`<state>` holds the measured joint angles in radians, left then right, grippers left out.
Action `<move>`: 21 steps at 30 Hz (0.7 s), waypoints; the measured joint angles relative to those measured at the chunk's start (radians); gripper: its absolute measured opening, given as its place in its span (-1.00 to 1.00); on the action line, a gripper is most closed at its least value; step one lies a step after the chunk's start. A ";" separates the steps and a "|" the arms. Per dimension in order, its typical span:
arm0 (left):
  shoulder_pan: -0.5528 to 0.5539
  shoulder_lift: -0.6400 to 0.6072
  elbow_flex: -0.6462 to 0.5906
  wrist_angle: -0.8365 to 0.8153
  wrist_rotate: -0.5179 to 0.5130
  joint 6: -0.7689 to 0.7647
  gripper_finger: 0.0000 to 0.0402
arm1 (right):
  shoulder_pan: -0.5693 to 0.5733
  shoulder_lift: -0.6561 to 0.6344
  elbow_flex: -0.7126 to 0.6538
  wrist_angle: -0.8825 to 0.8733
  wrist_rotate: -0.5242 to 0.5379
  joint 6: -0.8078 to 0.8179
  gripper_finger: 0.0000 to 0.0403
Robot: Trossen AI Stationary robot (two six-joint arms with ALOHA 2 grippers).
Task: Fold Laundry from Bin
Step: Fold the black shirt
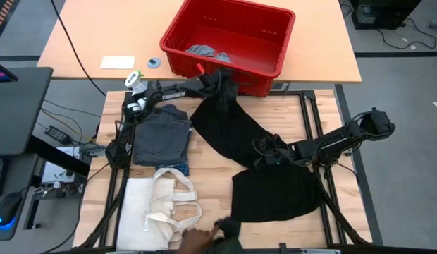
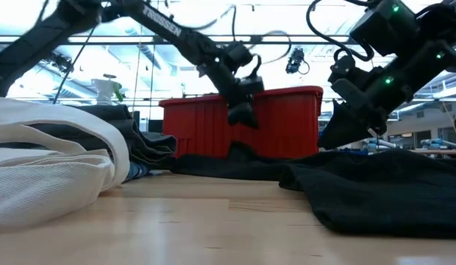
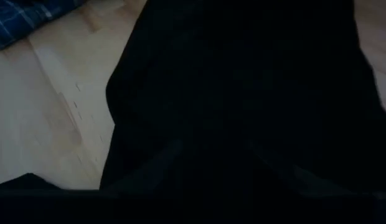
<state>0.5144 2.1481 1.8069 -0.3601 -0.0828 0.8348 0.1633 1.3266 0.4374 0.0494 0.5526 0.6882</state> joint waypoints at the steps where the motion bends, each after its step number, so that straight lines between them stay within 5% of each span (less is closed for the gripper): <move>1: 0.020 0.024 0.021 -0.025 0.003 0.018 -0.22 | 0.003 0.000 0.000 0.002 0.008 -0.004 -0.14; 12: 0.084 0.163 0.065 -0.015 0.001 0.285 -0.24 | 0.006 0.000 0.000 0.033 0.050 -0.045 -0.14; 21: 0.070 0.166 0.069 0.047 -0.140 0.454 -0.24 | 0.007 0.000 0.000 0.034 0.050 -0.043 -0.14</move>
<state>0.5843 2.3142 1.8755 -0.3132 -0.2225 1.2889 0.1699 1.3266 0.4374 0.0834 0.6025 0.6457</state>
